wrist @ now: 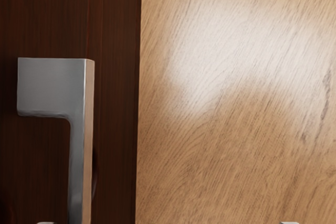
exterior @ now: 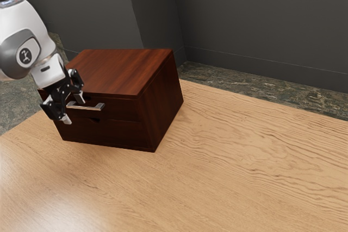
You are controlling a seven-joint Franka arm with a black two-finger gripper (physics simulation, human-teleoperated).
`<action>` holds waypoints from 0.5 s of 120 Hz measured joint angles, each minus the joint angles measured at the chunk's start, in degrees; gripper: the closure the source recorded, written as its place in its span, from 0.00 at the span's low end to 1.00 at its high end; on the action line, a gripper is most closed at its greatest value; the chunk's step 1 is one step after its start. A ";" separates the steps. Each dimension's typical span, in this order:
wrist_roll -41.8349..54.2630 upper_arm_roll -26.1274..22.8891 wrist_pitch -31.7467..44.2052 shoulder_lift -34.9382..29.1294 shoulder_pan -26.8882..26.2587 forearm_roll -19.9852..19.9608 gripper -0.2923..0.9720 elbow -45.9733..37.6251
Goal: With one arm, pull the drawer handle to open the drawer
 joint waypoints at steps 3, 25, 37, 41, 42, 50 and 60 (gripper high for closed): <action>0.02 0.00 0.23 0.00 0.02 0.00 0.35 -0.18; 0.17 0.06 1.76 0.00 -0.14 0.05 0.36 -0.98; 0.23 0.08 2.43 -0.07 -0.09 0.06 0.37 -1.49; 0.25 0.09 2.60 -0.08 0.00 0.07 0.37 -1.61; 0.26 0.09 2.64 -0.08 0.03 0.07 0.37 -1.63; 0.28 0.09 2.90 -0.08 0.23 0.03 0.38 -1.75; 0.29 0.09 3.13 -0.13 0.36 0.01 0.39 -1.81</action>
